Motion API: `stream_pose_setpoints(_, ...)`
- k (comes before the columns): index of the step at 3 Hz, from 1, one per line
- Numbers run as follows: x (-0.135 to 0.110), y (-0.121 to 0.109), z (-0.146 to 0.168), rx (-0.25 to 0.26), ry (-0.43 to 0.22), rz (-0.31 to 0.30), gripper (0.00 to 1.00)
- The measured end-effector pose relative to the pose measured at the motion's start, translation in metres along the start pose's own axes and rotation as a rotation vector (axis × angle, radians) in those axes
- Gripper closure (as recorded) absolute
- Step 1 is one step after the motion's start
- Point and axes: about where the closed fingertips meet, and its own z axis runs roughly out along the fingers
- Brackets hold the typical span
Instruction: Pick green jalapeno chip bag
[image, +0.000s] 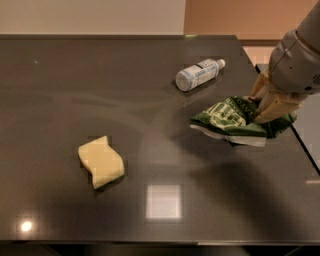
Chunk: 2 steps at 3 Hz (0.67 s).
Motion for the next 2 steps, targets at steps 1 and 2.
stream_pose_setpoints(1,-0.0151,-0.0163,-0.0332,0.061,-0.017,-0.015,1.0)
stream_pose_setpoints(2,-0.0153,-0.0169,-0.0328,0.063,-0.017,-0.016,1.0)
